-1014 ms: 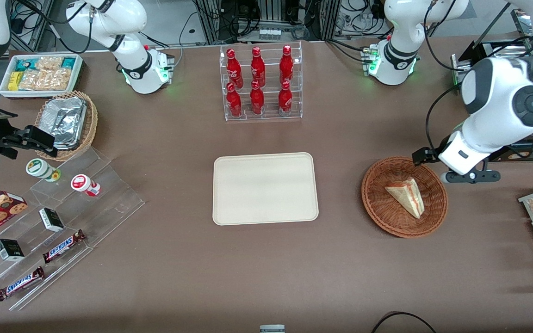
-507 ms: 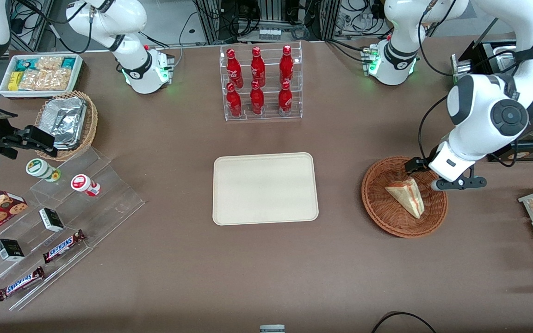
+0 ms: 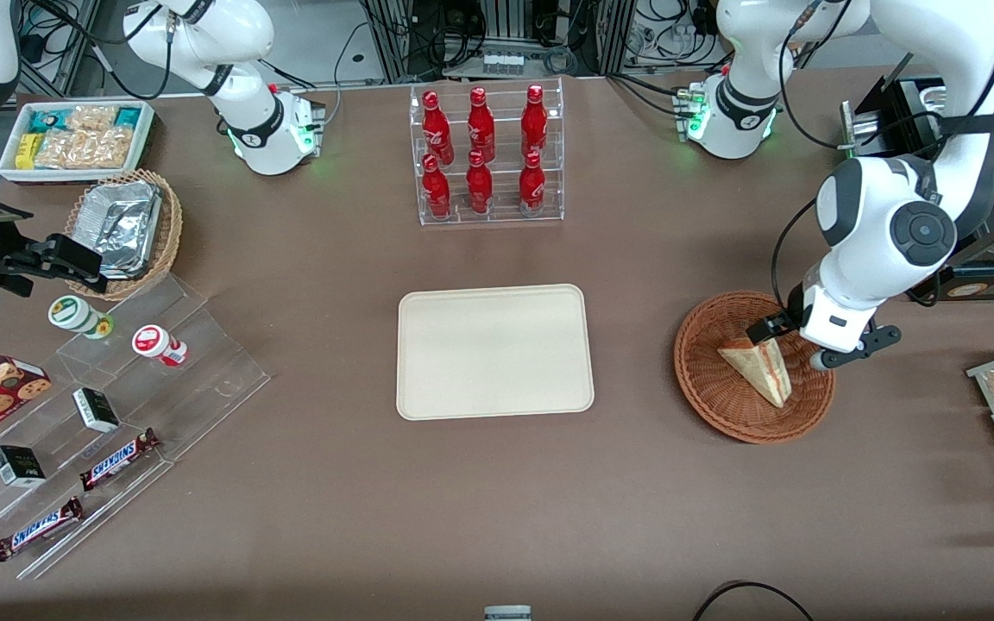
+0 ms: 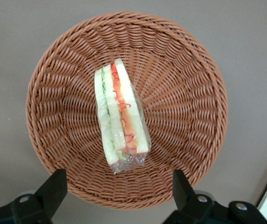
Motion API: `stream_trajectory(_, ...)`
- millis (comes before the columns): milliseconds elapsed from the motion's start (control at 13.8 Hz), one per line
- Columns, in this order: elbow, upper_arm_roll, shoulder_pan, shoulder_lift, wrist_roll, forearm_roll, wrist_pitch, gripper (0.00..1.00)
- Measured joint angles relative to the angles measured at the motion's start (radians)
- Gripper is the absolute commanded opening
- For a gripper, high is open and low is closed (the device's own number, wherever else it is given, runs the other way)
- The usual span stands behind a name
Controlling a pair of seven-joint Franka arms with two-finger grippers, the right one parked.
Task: Place sandwich from basket to tray
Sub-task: 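Lower the left gripper and close it on the sandwich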
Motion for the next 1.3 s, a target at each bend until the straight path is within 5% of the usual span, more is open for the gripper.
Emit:
stream_trajectory(290, -0.001, 0.000, -0.001, 0.037, -0.147, 0.000, 0.048, 1.00)
stream_trajectory(1304, -0.004, 0.005, -0.001, 0.155, -0.175, 0.000, 0.176, 0.98)
